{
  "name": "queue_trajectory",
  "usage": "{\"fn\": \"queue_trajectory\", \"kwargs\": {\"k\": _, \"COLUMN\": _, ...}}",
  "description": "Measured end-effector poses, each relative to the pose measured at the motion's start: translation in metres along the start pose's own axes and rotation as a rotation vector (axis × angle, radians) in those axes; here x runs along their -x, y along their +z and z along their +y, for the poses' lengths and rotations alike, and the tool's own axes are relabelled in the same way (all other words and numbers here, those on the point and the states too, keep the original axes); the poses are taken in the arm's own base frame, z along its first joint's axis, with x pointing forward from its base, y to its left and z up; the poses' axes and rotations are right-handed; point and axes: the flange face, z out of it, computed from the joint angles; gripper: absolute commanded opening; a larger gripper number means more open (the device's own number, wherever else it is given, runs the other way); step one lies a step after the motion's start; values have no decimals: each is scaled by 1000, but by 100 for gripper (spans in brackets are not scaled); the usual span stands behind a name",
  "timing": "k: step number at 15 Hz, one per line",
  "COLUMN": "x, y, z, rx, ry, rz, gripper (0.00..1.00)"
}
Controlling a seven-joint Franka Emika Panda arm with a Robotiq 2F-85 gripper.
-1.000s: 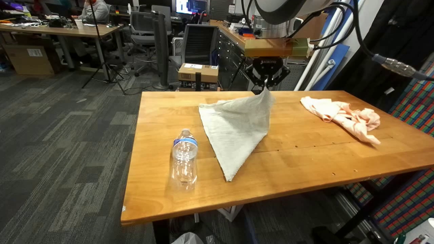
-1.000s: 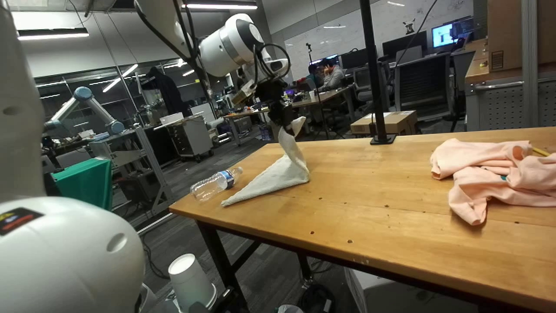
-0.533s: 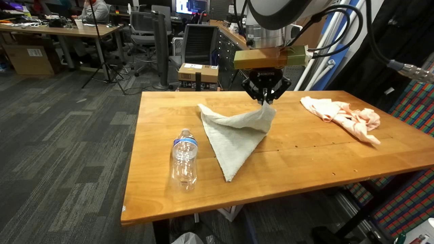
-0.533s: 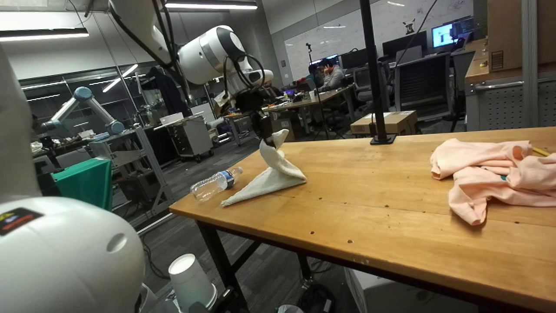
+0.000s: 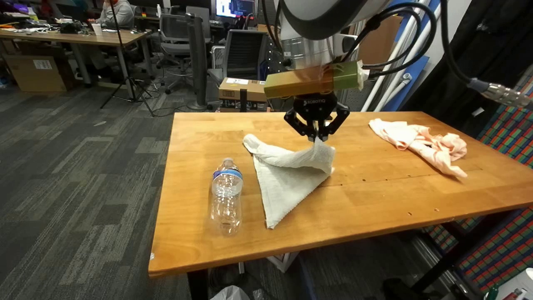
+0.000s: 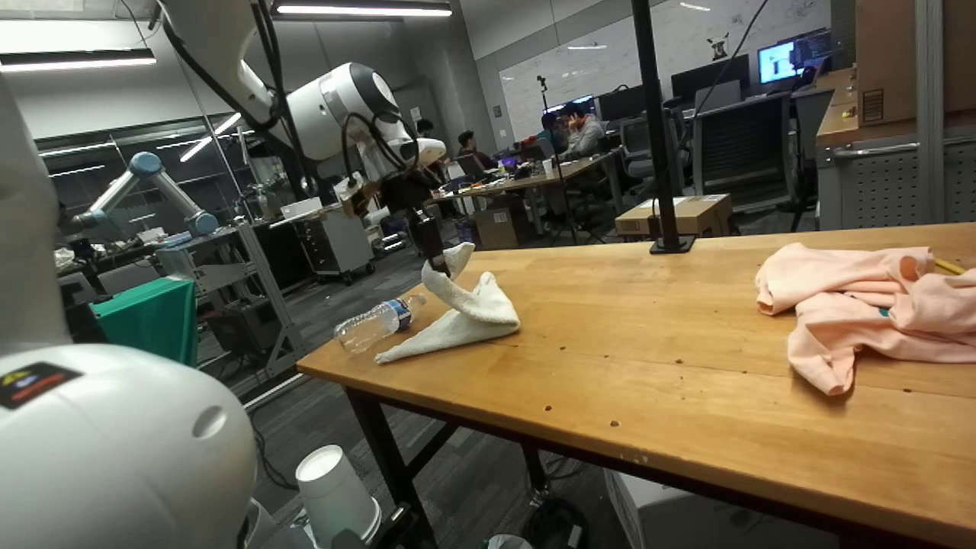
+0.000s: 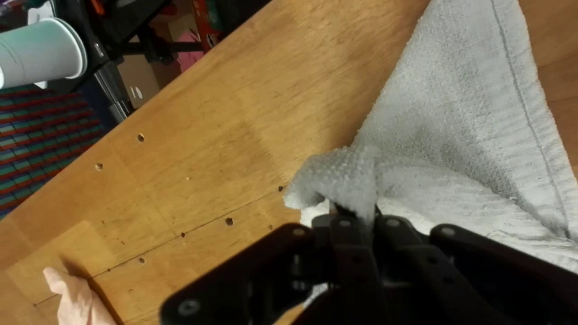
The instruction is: Fold the white towel into a triangle twice.
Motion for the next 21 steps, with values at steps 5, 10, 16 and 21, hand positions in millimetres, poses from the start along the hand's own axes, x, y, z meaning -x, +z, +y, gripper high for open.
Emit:
{"fn": "queue_trajectory", "kwargs": {"k": 5, "x": 20, "y": 17, "z": -31, "rx": 44, "ry": 3, "rz": -17, "gripper": 1}}
{"fn": "queue_trajectory", "kwargs": {"k": 10, "x": 32, "y": 39, "z": -70, "rx": 84, "ry": -4, "rz": -46, "gripper": 1}}
{"fn": "queue_trajectory", "kwargs": {"k": 16, "x": 64, "y": 47, "z": -94, "rx": 113, "ry": 69, "rz": -131, "gripper": 1}}
{"fn": "queue_trajectory", "kwargs": {"k": 21, "x": 103, "y": 40, "z": -105, "rx": 109, "ry": 151, "rz": -223, "gripper": 30}}
